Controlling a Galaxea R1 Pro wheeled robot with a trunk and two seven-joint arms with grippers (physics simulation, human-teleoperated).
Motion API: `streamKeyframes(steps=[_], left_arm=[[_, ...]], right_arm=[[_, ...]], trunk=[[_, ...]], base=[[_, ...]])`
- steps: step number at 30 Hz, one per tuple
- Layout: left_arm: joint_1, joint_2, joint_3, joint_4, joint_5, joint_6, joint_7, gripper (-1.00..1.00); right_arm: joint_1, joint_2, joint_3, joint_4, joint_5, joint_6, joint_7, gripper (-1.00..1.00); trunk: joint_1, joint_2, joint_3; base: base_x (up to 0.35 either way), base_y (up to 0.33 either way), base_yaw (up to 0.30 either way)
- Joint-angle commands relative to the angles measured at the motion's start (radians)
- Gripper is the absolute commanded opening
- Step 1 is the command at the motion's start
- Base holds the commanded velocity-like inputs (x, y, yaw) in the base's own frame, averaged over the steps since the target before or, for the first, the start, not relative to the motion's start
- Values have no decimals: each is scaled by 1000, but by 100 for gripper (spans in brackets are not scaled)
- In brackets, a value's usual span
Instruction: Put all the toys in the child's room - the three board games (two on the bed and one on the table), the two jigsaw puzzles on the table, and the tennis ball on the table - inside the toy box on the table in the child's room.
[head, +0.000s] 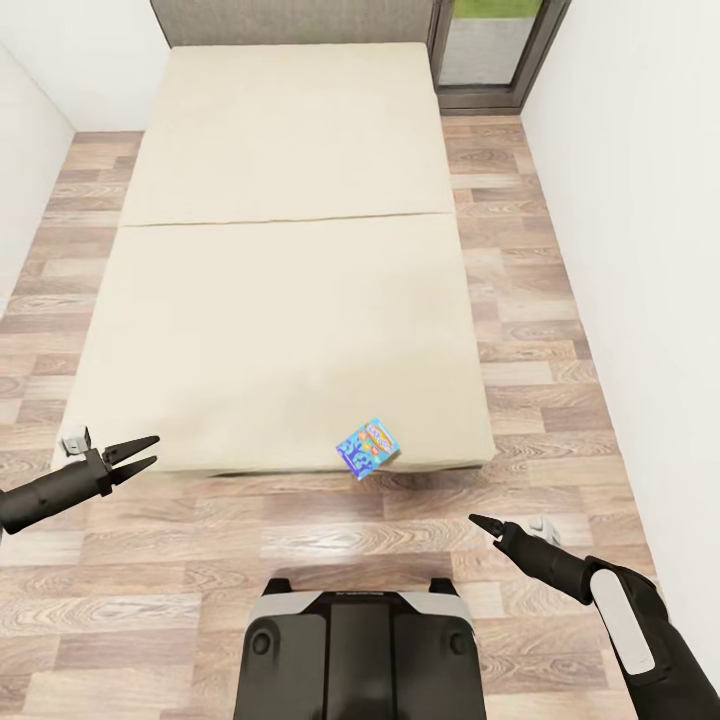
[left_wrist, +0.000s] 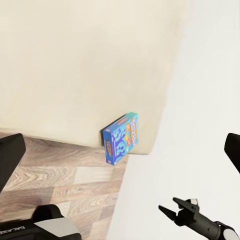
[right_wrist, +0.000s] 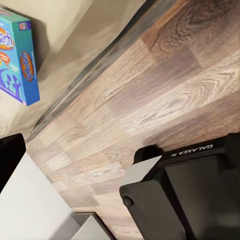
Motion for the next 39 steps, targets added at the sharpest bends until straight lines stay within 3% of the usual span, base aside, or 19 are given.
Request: streamKeyframes(steps=[1,39], left_arm=[[-1,0,0,0,1,7,-2,100],[0,-1,-1,-1,2,7,-2,100]], right_arm=[[0,1,-2,0,2,6,5,100],[1,1,-4,0,3,2,31,100]], trunk=[[1,-1,1],[1,-1,64]], base=[[0,0,0],[0,0,0]])
